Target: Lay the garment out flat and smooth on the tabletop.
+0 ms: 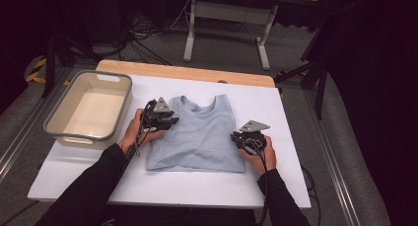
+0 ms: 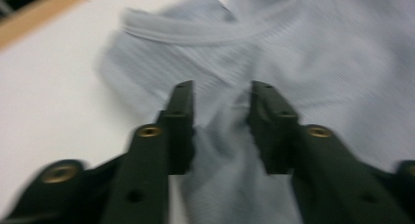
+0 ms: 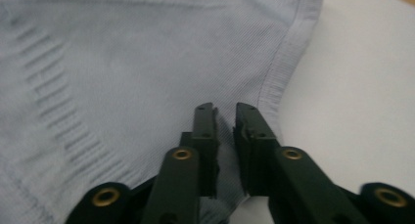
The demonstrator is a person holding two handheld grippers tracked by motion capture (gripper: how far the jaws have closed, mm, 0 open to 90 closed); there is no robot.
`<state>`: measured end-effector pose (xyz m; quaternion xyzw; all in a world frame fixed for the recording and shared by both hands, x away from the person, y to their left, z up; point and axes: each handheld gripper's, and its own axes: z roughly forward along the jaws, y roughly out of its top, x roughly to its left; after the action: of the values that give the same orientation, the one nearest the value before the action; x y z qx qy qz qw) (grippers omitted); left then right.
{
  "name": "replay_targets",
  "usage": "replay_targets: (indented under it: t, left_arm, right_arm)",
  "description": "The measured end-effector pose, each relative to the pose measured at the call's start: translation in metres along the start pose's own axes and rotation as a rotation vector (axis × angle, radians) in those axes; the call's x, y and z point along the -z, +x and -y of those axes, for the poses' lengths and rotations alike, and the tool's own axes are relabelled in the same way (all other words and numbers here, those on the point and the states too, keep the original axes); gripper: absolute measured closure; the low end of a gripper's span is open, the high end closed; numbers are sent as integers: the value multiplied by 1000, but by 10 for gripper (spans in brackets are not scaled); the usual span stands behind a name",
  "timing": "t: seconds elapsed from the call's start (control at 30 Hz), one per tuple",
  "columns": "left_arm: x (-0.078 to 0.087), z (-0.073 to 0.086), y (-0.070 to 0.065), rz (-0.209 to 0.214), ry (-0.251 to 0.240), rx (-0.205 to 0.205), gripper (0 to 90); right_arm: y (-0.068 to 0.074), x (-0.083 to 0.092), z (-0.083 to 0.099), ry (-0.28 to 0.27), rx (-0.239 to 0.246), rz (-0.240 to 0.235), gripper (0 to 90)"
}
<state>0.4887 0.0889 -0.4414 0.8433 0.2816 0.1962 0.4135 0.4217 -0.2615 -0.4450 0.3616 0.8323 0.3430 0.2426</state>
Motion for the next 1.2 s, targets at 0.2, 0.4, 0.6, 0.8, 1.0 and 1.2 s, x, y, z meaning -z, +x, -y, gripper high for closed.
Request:
replay_targets:
  t: [0.2, 0.4, 0.6, 0.8, 1.0, 1.2]
  left_arm:
    - [4, -17, 20, -63, -66, 115, 341]
    - [-21, -20, 40, -45, 38, 203, 259]
    - [-43, -14, 35, 26, 152, 205, 262]
    - [-49, -15, 30, 26, 207, 163, 314]
    - [-47, -15, 28, 119, 197, 140, 712]
    - [-42, -19, 23, 26, 225, 93, 835]
  right_arm:
    - [-13, 12, -18, -135, -81, 48, 569]
    - [-36, -8, -36, -125, -168, -2, 394]
    - [-46, -36, -36, -45, -209, -63, 353]
    - [-45, -48, -33, 20, -210, -83, 354]
    - [-41, -57, -33, 71, -201, -112, 419]
    - [-36, -54, -34, 66, -191, -179, 712]
